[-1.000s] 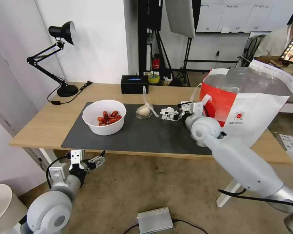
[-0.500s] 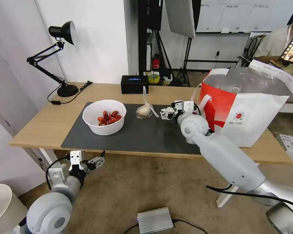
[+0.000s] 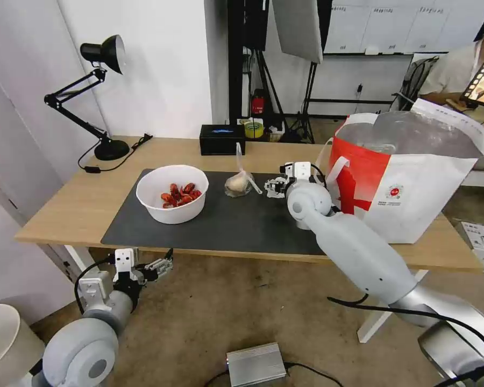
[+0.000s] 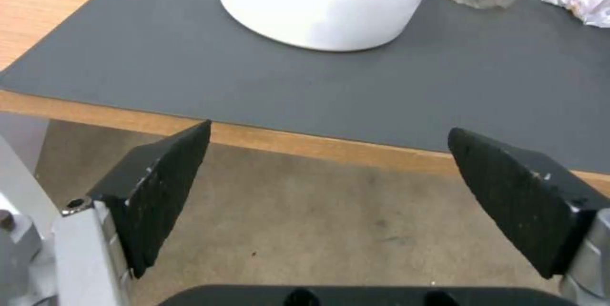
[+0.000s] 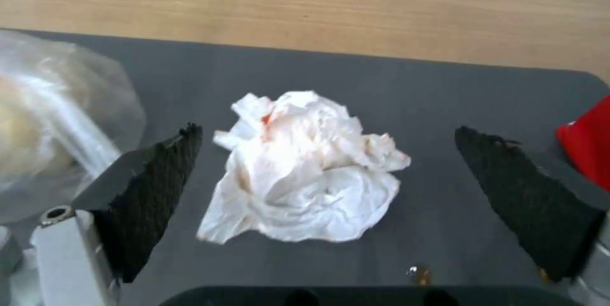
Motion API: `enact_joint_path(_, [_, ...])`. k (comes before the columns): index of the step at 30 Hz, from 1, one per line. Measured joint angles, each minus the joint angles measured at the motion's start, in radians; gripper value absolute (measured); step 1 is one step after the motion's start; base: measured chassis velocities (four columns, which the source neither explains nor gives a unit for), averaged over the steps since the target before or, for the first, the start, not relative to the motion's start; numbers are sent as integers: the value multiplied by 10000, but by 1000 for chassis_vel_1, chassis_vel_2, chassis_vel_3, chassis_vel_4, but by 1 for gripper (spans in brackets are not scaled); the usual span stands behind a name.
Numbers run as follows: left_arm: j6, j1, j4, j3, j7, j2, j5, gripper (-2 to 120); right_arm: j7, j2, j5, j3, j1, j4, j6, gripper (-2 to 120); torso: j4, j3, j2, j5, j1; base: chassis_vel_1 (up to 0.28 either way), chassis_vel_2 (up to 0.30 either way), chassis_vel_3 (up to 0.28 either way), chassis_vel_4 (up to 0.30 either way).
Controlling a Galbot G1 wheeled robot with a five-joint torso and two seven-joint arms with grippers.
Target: Pick up the trash from the table and place it into the takeout bag.
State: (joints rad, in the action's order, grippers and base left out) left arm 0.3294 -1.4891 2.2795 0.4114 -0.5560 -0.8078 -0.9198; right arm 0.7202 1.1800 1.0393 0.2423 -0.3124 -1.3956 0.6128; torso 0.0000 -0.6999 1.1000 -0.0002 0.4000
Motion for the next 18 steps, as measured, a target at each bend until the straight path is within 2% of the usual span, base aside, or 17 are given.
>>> enact_joint_path(18, [-8, 63, -87, -137, 21, -41, -32, 100, -36, 770, -157, 21, 630, 1544, 108, 100, 0, 0, 0, 0, 0, 0, 0, 0, 0])
